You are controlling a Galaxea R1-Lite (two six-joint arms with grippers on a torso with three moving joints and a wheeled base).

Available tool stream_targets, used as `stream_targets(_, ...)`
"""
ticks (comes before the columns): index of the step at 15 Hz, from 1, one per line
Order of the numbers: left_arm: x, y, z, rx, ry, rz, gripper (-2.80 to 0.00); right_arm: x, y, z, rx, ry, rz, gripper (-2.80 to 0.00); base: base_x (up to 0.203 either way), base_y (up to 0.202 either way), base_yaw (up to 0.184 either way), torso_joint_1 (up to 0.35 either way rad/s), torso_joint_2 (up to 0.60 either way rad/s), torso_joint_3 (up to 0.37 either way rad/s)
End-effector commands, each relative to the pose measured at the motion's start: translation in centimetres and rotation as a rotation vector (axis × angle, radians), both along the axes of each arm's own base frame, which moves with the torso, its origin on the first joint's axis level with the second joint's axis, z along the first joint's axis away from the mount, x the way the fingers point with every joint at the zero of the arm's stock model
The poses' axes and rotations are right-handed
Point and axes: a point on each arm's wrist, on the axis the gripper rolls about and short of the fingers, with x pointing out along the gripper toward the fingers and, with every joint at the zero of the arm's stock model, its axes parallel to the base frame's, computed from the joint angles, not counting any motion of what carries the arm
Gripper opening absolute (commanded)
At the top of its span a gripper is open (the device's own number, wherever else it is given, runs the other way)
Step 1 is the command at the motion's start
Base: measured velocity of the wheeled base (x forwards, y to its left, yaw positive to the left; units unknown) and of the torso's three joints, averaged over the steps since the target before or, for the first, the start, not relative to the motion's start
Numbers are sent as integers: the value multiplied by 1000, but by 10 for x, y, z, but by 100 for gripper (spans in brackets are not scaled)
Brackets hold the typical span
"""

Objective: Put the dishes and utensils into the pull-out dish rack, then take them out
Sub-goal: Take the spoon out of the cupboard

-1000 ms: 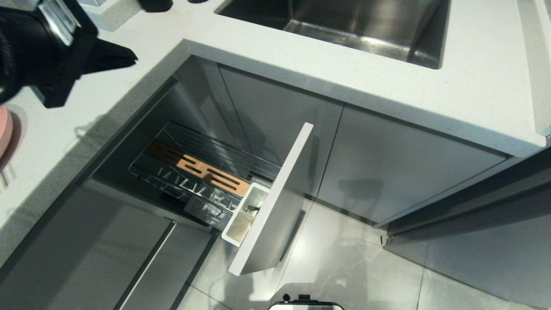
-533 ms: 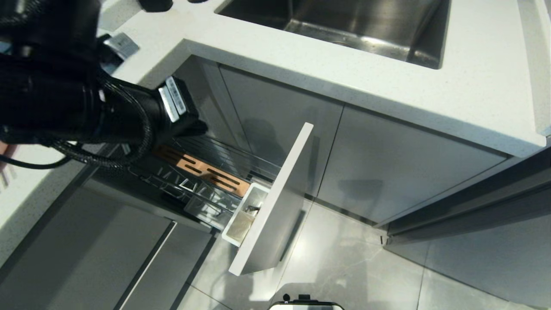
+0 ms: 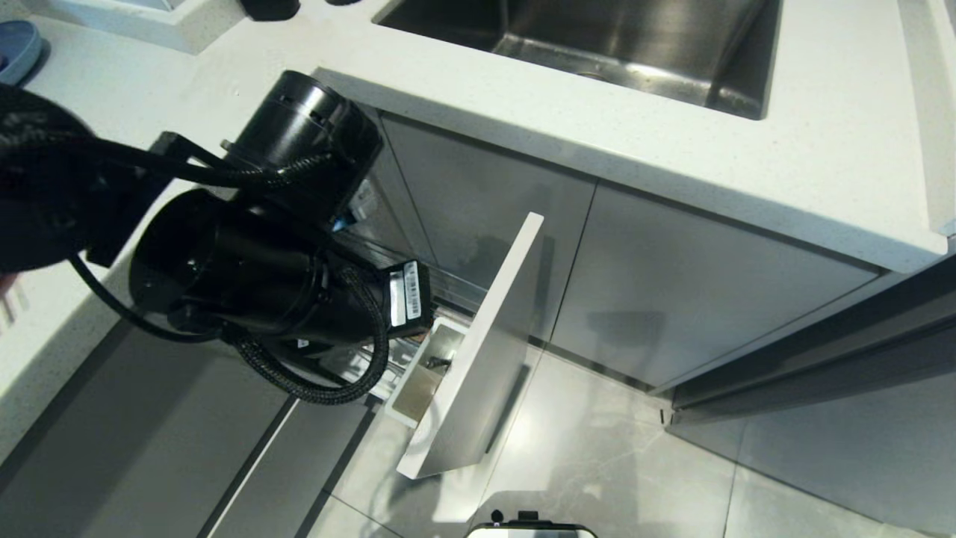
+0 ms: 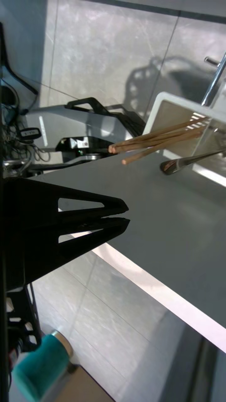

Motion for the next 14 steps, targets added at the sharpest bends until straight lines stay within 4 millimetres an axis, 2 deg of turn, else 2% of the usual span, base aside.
stream_targets(1, 3, -10, -13, 35, 37, -13, -280, 0, 0, 0, 0, 2, 0, -280, 0, 0, 0, 0, 0, 0)
stream_targets(5, 4, -22, -28, 72, 74, -39, -280, 0, 0, 0, 0, 2, 0, -280, 0, 0, 0, 0, 0, 0)
stream_targets(14, -10, -44, -41, 82, 111, -96, -280, 0, 0, 0, 0, 2, 0, -280, 0, 0, 0, 0, 0, 0)
